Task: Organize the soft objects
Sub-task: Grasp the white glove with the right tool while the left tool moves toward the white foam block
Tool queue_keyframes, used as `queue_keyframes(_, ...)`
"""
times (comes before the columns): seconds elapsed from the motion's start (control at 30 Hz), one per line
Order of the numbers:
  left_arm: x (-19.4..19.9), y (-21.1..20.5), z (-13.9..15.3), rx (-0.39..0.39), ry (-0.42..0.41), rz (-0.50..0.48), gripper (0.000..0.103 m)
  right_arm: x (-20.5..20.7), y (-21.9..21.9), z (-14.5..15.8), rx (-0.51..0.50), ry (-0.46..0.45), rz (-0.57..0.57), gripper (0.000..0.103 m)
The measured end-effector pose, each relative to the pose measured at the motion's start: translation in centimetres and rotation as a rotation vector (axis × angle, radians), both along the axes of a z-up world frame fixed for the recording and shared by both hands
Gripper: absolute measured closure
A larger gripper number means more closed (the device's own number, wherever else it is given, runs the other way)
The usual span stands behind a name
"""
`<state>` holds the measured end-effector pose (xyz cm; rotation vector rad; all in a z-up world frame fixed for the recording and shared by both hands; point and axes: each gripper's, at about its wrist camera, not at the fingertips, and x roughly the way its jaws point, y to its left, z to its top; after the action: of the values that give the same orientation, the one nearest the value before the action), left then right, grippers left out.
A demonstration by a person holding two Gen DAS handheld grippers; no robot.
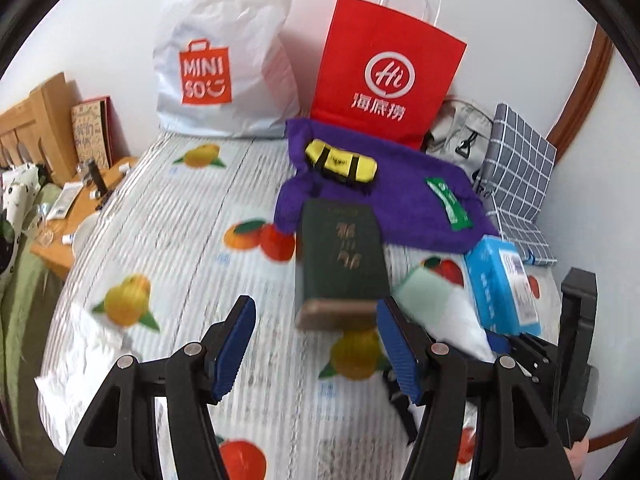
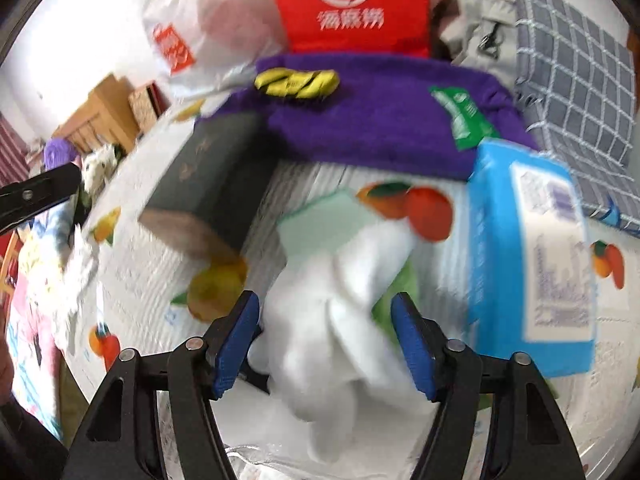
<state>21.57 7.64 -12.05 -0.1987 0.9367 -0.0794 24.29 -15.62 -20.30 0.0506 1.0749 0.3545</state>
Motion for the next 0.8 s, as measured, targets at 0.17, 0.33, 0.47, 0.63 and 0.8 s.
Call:
queue_keyframes(0.17,-1.9,0.2,-1.3,-0.032,0.020,-0.003,0.042,-1.7,0.2,0.9,-0.007,-0.073,0.012,0.081)
queue_keyframes(0.33,-3.0,-0.1,-1.6,-0.060,0.024,-0.012,0.042,-3.6,-0.8,3.9,0.055,-0.166,0.008,0.084)
queue_keyframes(0.47,-3.7,-0.5,-1.9,-0.063,0.033,-0.014,0.042,-4.8,-1.8,5.3,0.072,-0.205,-0.005,0.084)
queue_keyframes(0.63,-4.5,-1.3,-2.3,-0.063,0.045,-0.020,0.042,-6.7,-3.6,6.8,0.114,-0.242,-0.029,0.084)
queue_keyframes(0.8,-5.4,-2.5,-2.4,-0.056,0.048,-0.036,0.042,-9.0,-5.2,7.9,0.146,-0.279,-0.044,0.084)
